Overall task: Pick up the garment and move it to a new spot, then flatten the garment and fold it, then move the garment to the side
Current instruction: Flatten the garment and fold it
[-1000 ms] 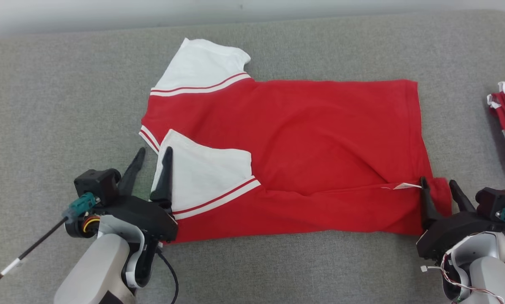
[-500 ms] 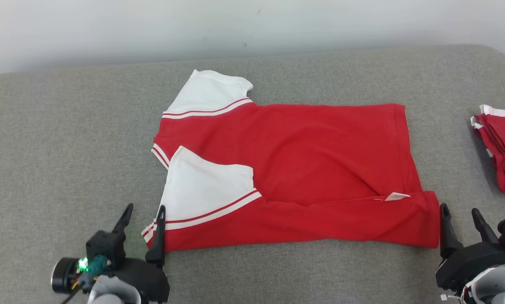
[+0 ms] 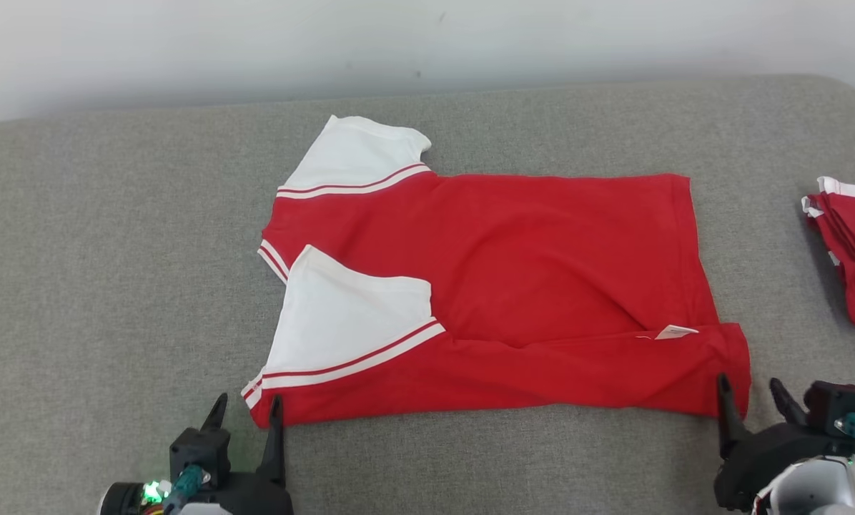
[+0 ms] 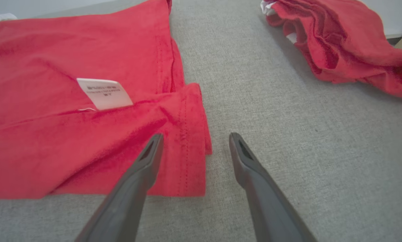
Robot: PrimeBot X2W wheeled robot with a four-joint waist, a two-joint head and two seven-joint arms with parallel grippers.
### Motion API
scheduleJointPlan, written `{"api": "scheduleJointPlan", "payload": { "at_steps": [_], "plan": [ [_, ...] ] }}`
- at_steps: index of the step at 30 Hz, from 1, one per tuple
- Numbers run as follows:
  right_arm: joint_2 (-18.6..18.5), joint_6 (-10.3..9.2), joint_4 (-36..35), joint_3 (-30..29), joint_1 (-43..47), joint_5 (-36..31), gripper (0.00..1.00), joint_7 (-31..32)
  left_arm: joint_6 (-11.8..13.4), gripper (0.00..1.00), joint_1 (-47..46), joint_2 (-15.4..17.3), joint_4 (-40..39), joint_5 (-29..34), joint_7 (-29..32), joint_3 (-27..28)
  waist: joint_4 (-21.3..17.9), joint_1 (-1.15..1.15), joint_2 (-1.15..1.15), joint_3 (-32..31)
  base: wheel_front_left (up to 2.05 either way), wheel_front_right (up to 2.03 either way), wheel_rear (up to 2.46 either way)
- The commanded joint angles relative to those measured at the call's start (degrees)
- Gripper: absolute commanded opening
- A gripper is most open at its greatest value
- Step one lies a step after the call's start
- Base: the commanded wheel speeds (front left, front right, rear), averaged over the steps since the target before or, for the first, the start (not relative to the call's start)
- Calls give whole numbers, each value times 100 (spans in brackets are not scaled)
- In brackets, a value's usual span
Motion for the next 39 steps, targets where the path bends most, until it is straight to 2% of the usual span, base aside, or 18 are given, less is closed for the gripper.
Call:
{"api": "scheduleJointPlan", "payload": {
  "at_steps": [1,8,14,15,16,17,18,19,20,29,39],
  "plan": [
    [13,-15,67,16,-87,-70,100,58,5,100,-99,-23,37,-69,39,4,13,0,0,41,0,0,0],
    [22,-15,428,55,-374,-75,100,390,42,100,-350,-96,253,-114,411,-65,48,0,0,185,0,0,0],
    [33,-15,781,90,-606,-49,100,701,-134,100,-433,-208,316,-220,745,-188,76,0,0,343,0,0,0],
    [36,-15,837,118,-630,-12,100,756,-186,97,-432,-229,314,-259,775,-203,83,0,0,360,0,0,0],
    [43,-15,908,150,-651,3,100,851,-205,80,-437,-242,317,-277,820,-227,88,0,0,375,0,0,0],
    [56,-14,961,200,-660,19,93,937,-239,45,-436,-247,318,-274,868,-264,94,0,0,381,0,0,0],
    [62,-1,985,243,-664,31,79,982,-256,35,-434,-254,305,-283,866,-278,103,0,0,383,0,0,0],
    [61,-1,979,273,-668,60,17,992,-284,0,-429,-266,298,-307,912,-304,114,0,0,379,0,0,0],
    [49,-1,957,287,-663,76,0,983,-318,0,-416,-252,300,-314,946,-328,126,0,0,365,0,0,0],
    [-64,-15,266,104,-232,207,0,676,-279,0,-33,-73,-56,-432,897,-309,138,0,0,-38,0,0,0],
    [-6,-16,-572,-96,510,418,0,955,4,0,696,234,-839,-472,875,-241,35,0,0,-295,0,0,0]
  ]
}}
